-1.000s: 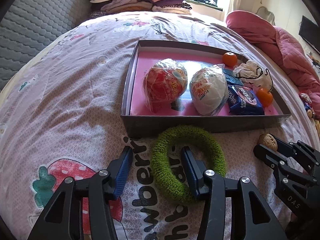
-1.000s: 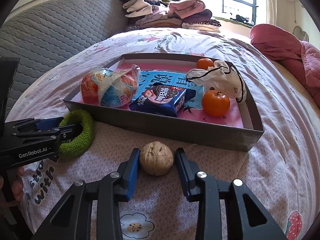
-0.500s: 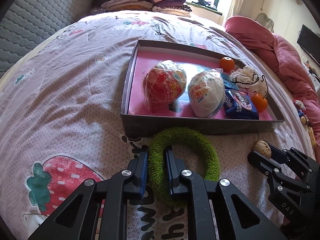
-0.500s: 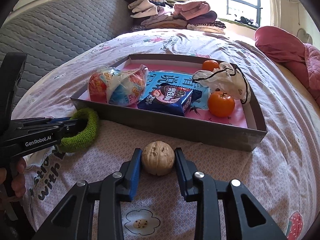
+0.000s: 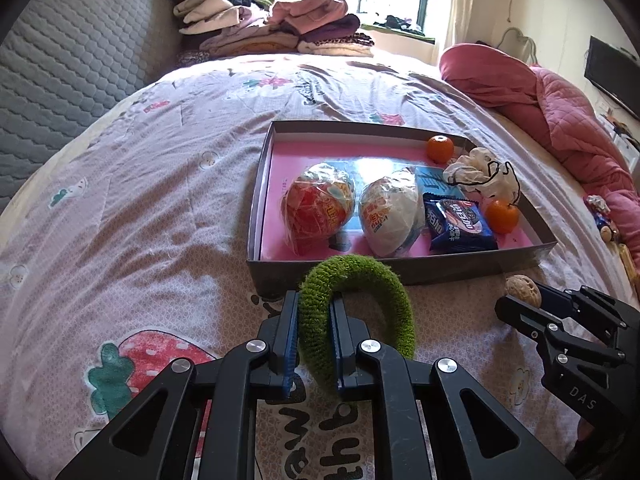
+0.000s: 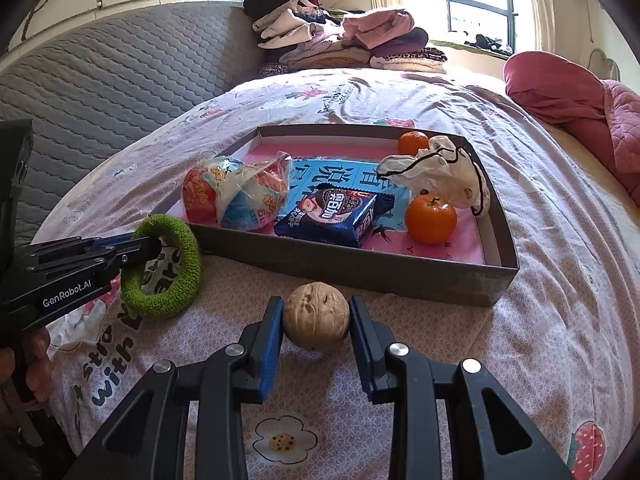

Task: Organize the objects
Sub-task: 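Close the left tool on the green fuzzy ring while the right tool grasps the walnut, then carry the green ring with the left tool while the right tool carries the walnut over the tray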

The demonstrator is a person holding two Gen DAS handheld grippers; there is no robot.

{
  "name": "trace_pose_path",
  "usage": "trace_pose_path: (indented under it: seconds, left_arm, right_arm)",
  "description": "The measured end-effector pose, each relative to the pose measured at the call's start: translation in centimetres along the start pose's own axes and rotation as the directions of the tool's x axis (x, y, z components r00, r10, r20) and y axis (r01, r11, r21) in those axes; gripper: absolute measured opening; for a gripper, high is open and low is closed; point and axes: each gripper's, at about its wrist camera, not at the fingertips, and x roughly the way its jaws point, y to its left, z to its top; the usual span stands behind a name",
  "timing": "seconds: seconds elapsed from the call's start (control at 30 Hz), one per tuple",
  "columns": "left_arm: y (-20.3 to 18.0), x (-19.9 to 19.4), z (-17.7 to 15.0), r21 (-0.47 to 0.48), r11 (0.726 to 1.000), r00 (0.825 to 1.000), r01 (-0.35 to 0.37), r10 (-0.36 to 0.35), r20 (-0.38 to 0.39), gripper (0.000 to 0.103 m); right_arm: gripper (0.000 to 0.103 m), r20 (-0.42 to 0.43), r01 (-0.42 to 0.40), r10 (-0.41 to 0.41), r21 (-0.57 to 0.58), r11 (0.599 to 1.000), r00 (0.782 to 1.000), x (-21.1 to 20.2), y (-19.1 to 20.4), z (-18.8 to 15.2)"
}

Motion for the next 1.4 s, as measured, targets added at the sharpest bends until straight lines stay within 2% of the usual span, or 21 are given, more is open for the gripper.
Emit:
trace_pose_path:
  seconds: [0.37, 0.83, 1.17, 1.4]
  left_arm:
    - [-0.7, -3.3, 0.9, 0.019, 1.000, 0.997, 0.006, -0.007, 0.082, 0.014]
    - [-1.2, -5.3, 3.4, 0.037, 0.999, 0.989, 0.011, -0.016, 0.147, 0.014]
    - [-1.1, -4.9, 6.0, 0.052, 0.999, 0.983, 0.002, -0.012, 0.184, 0.014]
    - [-0.6, -3.2, 8.0, 0.049, 0.999, 0.980, -0.008, -0.002, 0.200, 0.014]
  right_arm:
    - [0.033, 0.069, -0.004, 0.003, 0.010, 1.000, 0.998, -2.0, -0.3, 1.2]
    - [0.033, 0.160, 0.013, -0.012, -0.001, 1.000, 0.987, -4.9, -0.7, 3.8]
    - [0.033, 0.221, 0.037, -0.032, -0.018, 0.999, 0.975, -6.0, -1.5, 7.0]
    - [0.033, 0.246, 0.050, -0.045, -0.016, 0.999, 0.968, -5.0, -2.6, 9.1]
